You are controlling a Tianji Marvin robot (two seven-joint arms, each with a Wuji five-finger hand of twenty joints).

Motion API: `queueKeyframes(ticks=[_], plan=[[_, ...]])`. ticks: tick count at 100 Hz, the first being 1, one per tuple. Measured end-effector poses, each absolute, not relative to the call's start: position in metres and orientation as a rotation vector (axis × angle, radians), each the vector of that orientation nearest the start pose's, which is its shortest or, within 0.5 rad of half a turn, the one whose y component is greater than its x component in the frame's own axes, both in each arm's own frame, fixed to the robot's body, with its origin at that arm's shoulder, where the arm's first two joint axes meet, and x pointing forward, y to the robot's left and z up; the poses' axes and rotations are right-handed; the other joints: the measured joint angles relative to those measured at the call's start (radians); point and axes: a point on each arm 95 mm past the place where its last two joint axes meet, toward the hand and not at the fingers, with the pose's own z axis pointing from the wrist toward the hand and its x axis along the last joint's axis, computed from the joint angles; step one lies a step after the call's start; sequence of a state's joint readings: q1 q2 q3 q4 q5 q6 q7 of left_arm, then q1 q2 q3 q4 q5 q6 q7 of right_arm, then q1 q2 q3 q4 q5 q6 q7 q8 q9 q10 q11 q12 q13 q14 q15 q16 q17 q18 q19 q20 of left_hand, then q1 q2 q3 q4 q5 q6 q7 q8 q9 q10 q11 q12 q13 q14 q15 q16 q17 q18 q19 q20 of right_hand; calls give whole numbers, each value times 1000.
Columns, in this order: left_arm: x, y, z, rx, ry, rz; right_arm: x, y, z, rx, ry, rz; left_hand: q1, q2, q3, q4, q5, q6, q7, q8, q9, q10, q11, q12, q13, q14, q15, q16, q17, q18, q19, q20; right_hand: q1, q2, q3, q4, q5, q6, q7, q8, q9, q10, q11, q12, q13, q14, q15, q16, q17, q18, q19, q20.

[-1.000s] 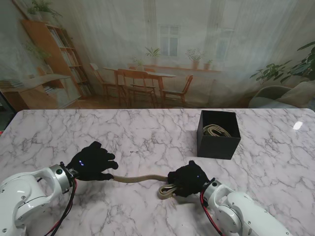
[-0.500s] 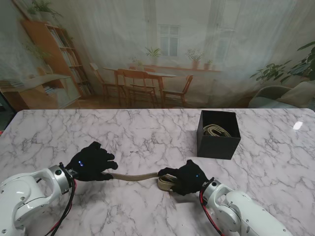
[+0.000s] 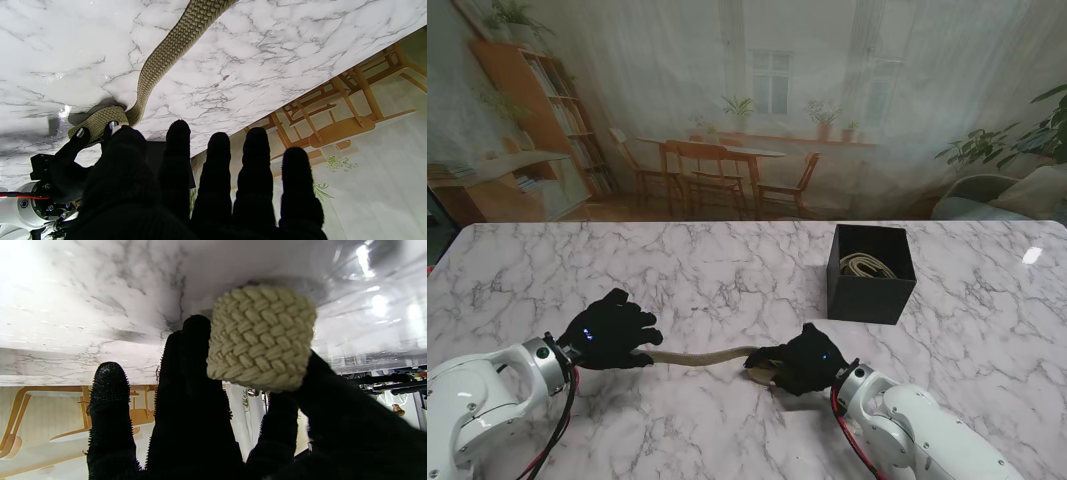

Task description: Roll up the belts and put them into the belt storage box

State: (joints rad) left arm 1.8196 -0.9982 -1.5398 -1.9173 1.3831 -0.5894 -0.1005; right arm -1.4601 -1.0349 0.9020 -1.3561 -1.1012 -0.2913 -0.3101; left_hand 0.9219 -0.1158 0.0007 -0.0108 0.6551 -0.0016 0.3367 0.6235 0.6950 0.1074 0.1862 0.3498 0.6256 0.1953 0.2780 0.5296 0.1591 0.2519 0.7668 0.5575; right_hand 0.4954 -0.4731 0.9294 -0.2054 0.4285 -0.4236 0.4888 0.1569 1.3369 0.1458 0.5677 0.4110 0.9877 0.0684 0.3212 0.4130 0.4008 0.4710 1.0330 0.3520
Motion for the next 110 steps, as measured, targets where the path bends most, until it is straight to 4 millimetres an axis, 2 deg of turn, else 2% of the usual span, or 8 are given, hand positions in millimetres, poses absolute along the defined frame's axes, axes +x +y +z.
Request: queueKeyframes(ticks=[36,51,66,78,92,102,107,110], plan=[[335,38,-270,-529,2007,-1327,366,48,-397,858,1886,1693,0,0,0,0,0,0,0,0,0,0,0,0,0,0,0,0,0,0,0,0,72,70,-89,0,85,-26,-9,15,-28,26,-6,0,-12,23,-1,1,-36,1,-47,-8],[335,38,-270,-530,2006,-1327,368,49,-395,869,1918,1672,0,0,0,0,0,-1,0,0,0,0,0,0,0,0,0,0,0,0,0,0,77,94,-95,0,-90,-24,-61,3,-49,28,-25,0,-30,23,-1,14,-36,1,-51,-8],[335,38,-270,-531,2006,-1326,368,50,-393,850,1941,1657,0,0,0,0,0,-1,0,0,0,0,0,0,0,0,0,0,0,0,0,0,84,104,-97,0,-105,-23,-80,-9,-58,31,-27,0,-32,26,0,18,-36,1,-51,-8],[334,39,-270,-531,2005,-1325,369,51,-393,826,1957,1656,1,0,0,0,0,-4,0,1,0,0,0,0,0,0,0,0,0,0,0,0,86,104,-97,0,37,-24,-25,-9,-60,35,-27,0,-32,35,1,24,-36,1,-53,-8],[334,40,-270,-531,2000,-1324,369,50,-393,818,1967,1664,1,0,0,0,0,-4,0,1,0,0,0,0,0,0,0,0,0,0,0,0,97,104,-97,0,173,-64,117,58,-63,47,-27,0,-33,46,1,25,-49,1,-78,-8],[334,40,-270,-532,1999,-1325,370,50,-393,835,1958,1671,1,0,0,0,0,-4,0,1,0,0,0,0,0,0,0,0,0,0,0,0,97,104,-97,0,199,-68,204,106,-63,47,-27,-1,-33,47,2,30,-52,2,-83,-8],[334,40,-270,-532,1999,-1325,370,50,-393,845,1954,1676,1,0,0,0,0,-4,0,1,0,0,0,0,0,0,0,0,0,0,0,0,91,101,-84,-5,204,-48,211,99,-63,47,-28,-8,-33,47,2,30,-54,2,-89,-8],[334,40,-270,-532,1999,-1326,370,50,-393,853,1952,1678,1,0,0,0,0,-4,0,1,0,0,0,0,0,0,0,0,0,0,0,0,53,73,-31,-32,210,-22,246,21,-61,45,-34,-18,-33,47,2,30,-63,2,-93,-8]])
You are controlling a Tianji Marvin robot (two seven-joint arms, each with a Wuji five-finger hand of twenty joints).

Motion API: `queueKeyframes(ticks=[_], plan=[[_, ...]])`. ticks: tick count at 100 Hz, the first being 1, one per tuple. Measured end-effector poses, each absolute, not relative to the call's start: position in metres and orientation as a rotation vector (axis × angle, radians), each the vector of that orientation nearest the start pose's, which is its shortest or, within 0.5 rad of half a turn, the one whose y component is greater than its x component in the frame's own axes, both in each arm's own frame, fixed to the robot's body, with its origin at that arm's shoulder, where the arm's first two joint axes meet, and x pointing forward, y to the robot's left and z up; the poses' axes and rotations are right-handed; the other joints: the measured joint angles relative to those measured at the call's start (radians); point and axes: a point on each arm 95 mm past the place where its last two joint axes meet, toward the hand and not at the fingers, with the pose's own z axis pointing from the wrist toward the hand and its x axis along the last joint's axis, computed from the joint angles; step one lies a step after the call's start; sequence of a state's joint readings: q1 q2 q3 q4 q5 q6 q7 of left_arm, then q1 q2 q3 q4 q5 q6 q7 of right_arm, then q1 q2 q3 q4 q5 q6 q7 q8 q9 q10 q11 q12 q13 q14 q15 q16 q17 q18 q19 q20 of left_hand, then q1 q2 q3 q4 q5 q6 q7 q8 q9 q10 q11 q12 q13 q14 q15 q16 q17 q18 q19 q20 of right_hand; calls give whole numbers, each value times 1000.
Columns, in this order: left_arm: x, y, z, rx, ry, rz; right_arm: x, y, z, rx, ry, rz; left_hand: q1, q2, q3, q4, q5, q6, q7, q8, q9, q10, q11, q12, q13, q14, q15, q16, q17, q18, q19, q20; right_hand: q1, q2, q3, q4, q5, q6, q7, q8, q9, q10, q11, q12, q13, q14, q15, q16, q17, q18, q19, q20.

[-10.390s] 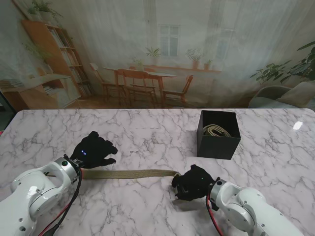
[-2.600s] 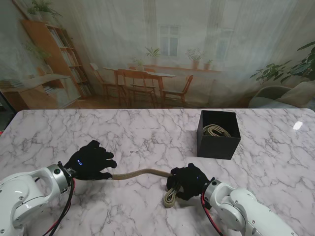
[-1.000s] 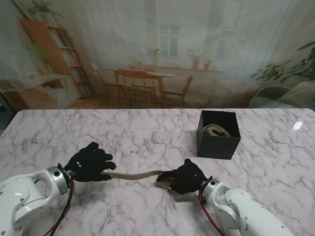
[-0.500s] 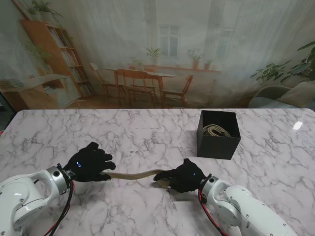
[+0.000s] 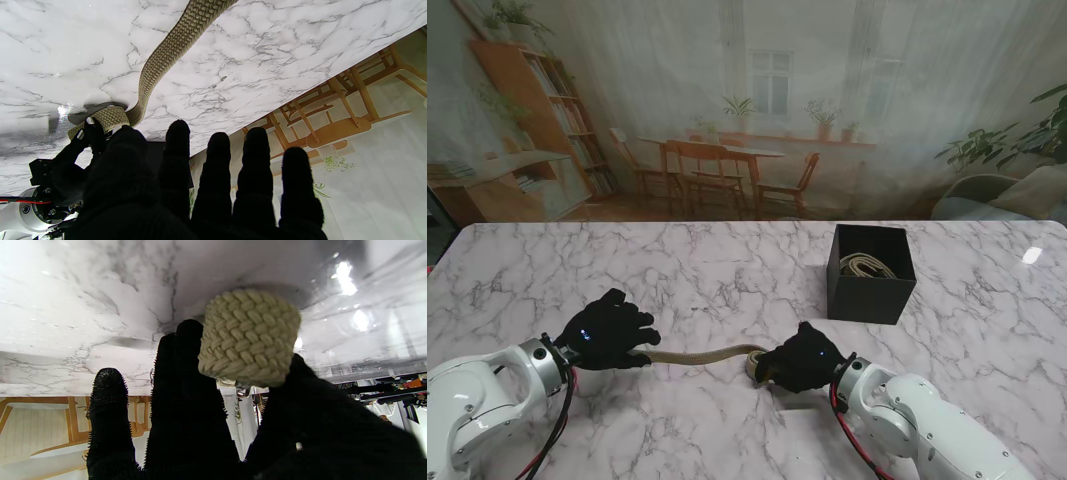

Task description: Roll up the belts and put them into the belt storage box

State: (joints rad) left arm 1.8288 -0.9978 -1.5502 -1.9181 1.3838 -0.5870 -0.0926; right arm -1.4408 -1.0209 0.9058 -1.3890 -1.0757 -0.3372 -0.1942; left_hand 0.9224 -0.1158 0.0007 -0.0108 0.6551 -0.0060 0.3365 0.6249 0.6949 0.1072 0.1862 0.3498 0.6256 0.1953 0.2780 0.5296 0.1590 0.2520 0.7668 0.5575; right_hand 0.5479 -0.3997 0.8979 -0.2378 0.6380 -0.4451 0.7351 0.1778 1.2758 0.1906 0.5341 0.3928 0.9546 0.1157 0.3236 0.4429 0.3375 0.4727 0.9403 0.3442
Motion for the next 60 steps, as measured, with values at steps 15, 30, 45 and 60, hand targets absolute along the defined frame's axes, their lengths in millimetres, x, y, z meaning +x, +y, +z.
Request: queueKeyframes(ticks=[15,30,45,60], plan=[[334,40,-270,-534,2002,-1325,370,48,-391,874,1964,1665,0,0,0,0,0,0,0,0,0,0,0,0,0,0,0,0,0,0,0,0,-248,-6,67,94,-6,205,-45,105,6,-45,12,6,-39,-22,20,0,-35,-38,-2,17],[334,40,-270,-534,2002,-1325,366,46,-386,898,2034,1618,0,0,0,0,0,0,0,0,0,0,0,0,0,0,0,0,0,0,0,0,-347,25,-42,121,-104,334,-127,154,-58,-62,-11,-28,-131,-32,-12,-50,-75,-74,-5,17],[334,40,-271,-537,1999,-1324,360,47,-380,907,2117,1596,0,0,0,0,0,0,0,0,0,0,0,0,0,0,0,0,0,0,0,0,-328,0,25,156,-174,391,-183,184,-131,-66,-36,-75,-157,-78,-67,-121,-92,-109,-6,17],[333,41,-271,-541,1995,-1322,358,47,-375,909,2185,1582,0,0,0,0,0,0,0,0,0,0,0,0,0,0,0,0,0,0,0,0,-278,-203,498,322,-215,406,-203,224,-181,-73,-47,-126,-171,-98,-67,-125,-102,-117,-10,17]])
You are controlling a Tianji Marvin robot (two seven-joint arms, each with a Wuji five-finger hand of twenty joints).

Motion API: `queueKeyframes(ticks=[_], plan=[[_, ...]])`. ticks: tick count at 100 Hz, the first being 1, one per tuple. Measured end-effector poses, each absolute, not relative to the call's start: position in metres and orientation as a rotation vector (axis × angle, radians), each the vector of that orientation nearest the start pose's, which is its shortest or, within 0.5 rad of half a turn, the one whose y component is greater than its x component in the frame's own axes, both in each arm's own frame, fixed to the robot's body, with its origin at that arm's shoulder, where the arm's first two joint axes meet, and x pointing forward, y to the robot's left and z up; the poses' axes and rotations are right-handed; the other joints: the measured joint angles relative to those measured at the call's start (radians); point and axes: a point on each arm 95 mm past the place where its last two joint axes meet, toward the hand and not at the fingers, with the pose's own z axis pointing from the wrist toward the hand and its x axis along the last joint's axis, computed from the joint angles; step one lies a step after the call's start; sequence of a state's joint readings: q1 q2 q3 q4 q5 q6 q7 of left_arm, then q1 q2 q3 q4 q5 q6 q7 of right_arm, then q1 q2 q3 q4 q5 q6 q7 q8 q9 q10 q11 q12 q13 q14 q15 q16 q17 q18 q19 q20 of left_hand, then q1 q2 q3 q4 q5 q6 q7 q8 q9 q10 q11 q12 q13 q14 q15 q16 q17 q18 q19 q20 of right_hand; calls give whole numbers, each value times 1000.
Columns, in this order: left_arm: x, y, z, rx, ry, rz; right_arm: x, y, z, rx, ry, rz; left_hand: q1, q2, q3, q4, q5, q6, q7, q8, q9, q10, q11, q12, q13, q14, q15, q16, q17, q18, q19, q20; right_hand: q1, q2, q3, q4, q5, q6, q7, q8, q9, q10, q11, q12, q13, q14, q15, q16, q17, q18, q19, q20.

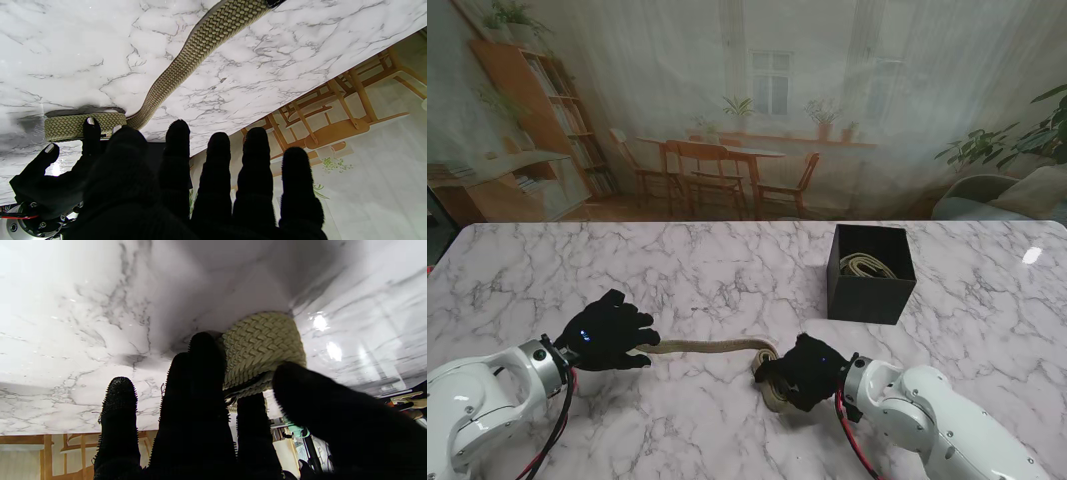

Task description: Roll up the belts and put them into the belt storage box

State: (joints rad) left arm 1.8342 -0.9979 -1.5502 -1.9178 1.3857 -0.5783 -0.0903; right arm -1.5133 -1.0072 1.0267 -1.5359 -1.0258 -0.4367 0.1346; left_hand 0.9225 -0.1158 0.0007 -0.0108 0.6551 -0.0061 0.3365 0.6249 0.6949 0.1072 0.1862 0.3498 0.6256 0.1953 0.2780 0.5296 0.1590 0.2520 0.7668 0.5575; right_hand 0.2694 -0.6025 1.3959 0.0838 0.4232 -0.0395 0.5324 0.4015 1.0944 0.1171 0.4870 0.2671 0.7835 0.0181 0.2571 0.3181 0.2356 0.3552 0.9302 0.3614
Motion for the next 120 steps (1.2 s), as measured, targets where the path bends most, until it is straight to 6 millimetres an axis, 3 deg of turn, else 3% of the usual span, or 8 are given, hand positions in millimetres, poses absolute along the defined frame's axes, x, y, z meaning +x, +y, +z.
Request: queueKeyframes(ticks=[10,20,39,72,82,90,98,120], plan=[[333,41,-272,-542,1994,-1319,357,46,-373,885,2206,1555,0,0,0,0,0,0,0,0,0,0,0,0,0,0,0,0,0,0,0,0,76,-51,11,160,-23,8,-5,13,-13,-17,-14,-35,4,-12,2,0,0,-8,-2,0],[333,41,-272,-544,1993,-1318,356,47,-371,847,2213,1527,0,0,0,0,0,0,0,0,0,0,0,0,0,0,0,0,0,0,0,0,193,-100,11,197,-34,8,-16,21,-13,-51,-23,-49,17,-34,3,1,13,-16,-2,0],[333,41,-272,-544,1993,-1317,355,48,-377,738,2146,1544,0,0,0,0,0,0,0,0,0,0,0,0,0,0,0,0,0,0,0,0,287,-142,-5,-201,3,-39,31,38,90,-137,-46,-64,130,-77,28,1,53,-48,30,-6],[333,41,-272,-549,1998,-1315,360,48,-384,770,2087,1561,0,0,0,0,0,0,0,0,0,0,0,0,0,0,0,0,0,0,0,0,259,-134,-140,-224,52,-259,133,22,66,-159,48,121,107,-112,134,138,55,68,37,6],[333,41,-272,-550,1997,-1316,359,48,-385,777,2082,1563,0,0,0,0,0,0,0,0,0,0,0,0,0,0,0,0,0,0,0,0,253,-120,-140,-218,58,-275,129,-56,-27,-129,101,110,53,-83,177,166,67,73,37,30],[334,41,-273,-552,1996,-1318,359,47,-386,776,2084,1564,0,0,0,0,0,0,0,0,0,0,0,0,0,0,0,0,0,0,0,0,253,-120,-140,-216,74,-279,124,-106,-253,1,121,58,-29,27,116,109,71,80,37,40],[334,41,-273,-553,1997,-1318,358,46,-388,781,2087,1561,0,0,0,0,0,0,0,0,0,0,0,0,0,0,0,0,0,0,0,0,253,-120,-139,-216,74,-287,124,-112,-396,74,68,3,-89,74,48,42,77,81,37,40],[334,41,-273,-557,2000,-1317,358,45,-391,831,2093,1558,0,0,0,0,0,0,0,0,0,0,0,0,0,0,0,0,0,0,0,0,244,-121,-138,-216,76,-288,124,-111,-610,176,-51,-26,-174,108,-2,-37,72,82,37,30]])
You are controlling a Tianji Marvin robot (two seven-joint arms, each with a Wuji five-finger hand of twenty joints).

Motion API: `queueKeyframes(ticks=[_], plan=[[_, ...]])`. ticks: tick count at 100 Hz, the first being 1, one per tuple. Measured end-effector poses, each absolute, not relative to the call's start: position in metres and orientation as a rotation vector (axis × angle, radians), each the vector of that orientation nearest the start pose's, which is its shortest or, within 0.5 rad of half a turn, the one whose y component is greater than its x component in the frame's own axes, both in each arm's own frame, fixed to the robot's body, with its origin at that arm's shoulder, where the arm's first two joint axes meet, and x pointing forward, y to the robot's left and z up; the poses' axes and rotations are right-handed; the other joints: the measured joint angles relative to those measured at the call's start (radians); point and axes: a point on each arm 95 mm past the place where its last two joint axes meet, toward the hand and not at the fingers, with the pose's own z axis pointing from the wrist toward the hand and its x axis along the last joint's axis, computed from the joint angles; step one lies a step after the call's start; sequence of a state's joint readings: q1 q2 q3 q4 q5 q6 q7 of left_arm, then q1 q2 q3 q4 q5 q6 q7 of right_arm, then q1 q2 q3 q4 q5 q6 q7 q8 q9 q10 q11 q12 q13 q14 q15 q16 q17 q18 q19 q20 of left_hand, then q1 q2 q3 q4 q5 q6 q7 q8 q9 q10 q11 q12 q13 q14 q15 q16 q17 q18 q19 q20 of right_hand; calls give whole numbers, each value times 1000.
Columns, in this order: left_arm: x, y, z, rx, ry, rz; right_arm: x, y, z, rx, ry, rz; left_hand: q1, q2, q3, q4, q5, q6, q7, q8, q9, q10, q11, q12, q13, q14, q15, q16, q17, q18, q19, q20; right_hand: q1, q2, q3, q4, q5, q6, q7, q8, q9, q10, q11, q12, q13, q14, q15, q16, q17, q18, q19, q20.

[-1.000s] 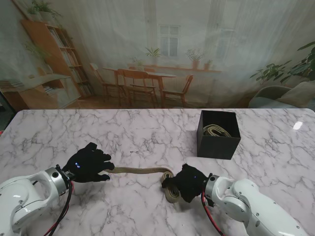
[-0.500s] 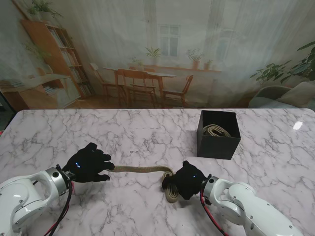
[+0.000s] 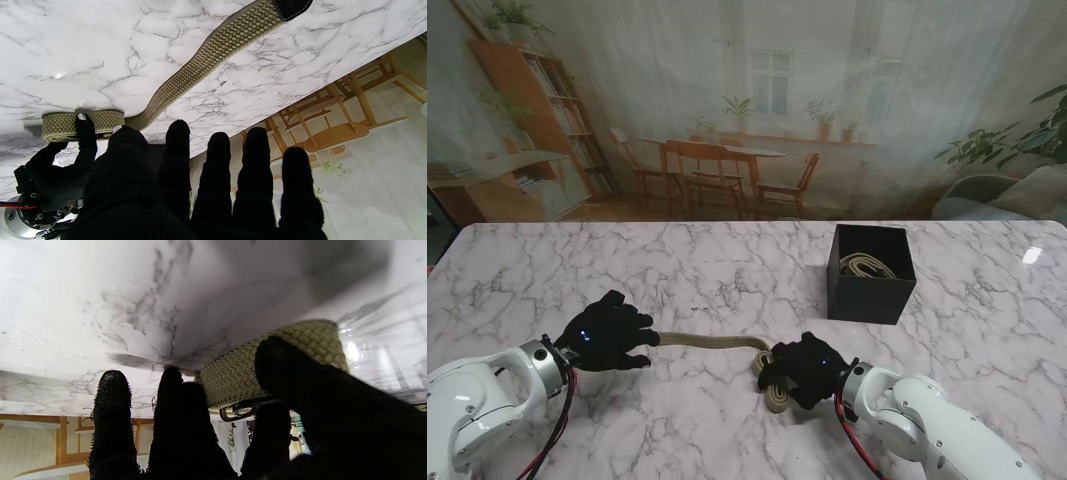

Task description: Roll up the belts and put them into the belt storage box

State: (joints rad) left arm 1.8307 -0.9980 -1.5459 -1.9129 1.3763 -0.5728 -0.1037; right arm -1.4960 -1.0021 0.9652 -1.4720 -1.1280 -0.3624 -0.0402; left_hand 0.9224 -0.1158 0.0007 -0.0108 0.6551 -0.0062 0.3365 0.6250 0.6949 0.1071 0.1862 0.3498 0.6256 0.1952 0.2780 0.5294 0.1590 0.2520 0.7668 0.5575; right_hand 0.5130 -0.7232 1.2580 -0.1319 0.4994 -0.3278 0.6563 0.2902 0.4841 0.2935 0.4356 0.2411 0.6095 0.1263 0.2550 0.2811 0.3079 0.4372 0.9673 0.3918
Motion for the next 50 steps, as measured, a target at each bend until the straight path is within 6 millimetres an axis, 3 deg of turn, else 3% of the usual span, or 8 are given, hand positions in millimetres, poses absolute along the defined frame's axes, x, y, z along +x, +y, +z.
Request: queueKeyframes(ticks=[10,28,50], plan=[[334,41,-273,-557,2001,-1318,358,46,-390,857,2101,1551,0,0,0,0,0,0,0,0,0,0,0,0,0,0,0,0,0,0,0,0,-26,-14,-6,-16,36,0,7,-14,-101,30,-58,-11,-21,6,-8,-16,-19,12,-15,-23],[335,41,-273,-557,2003,-1317,356,45,-390,889,2096,1556,0,0,0,0,0,0,0,0,0,0,0,0,0,0,0,0,0,0,0,0,-65,-43,-36,-53,86,0,12,-32,-150,31,-75,-13,-64,17,-29,-48,-52,23,-38,-46],[335,41,-273,-557,2003,-1317,354,46,-390,892,2099,1548,0,0,0,0,0,0,0,0,0,0,0,0,0,0,0,0,0,0,0,0,-80,-46,-52,-65,87,0,63,-39,-138,-21,-77,-18,-65,17,-29,-55,-58,24,-39,-57]])
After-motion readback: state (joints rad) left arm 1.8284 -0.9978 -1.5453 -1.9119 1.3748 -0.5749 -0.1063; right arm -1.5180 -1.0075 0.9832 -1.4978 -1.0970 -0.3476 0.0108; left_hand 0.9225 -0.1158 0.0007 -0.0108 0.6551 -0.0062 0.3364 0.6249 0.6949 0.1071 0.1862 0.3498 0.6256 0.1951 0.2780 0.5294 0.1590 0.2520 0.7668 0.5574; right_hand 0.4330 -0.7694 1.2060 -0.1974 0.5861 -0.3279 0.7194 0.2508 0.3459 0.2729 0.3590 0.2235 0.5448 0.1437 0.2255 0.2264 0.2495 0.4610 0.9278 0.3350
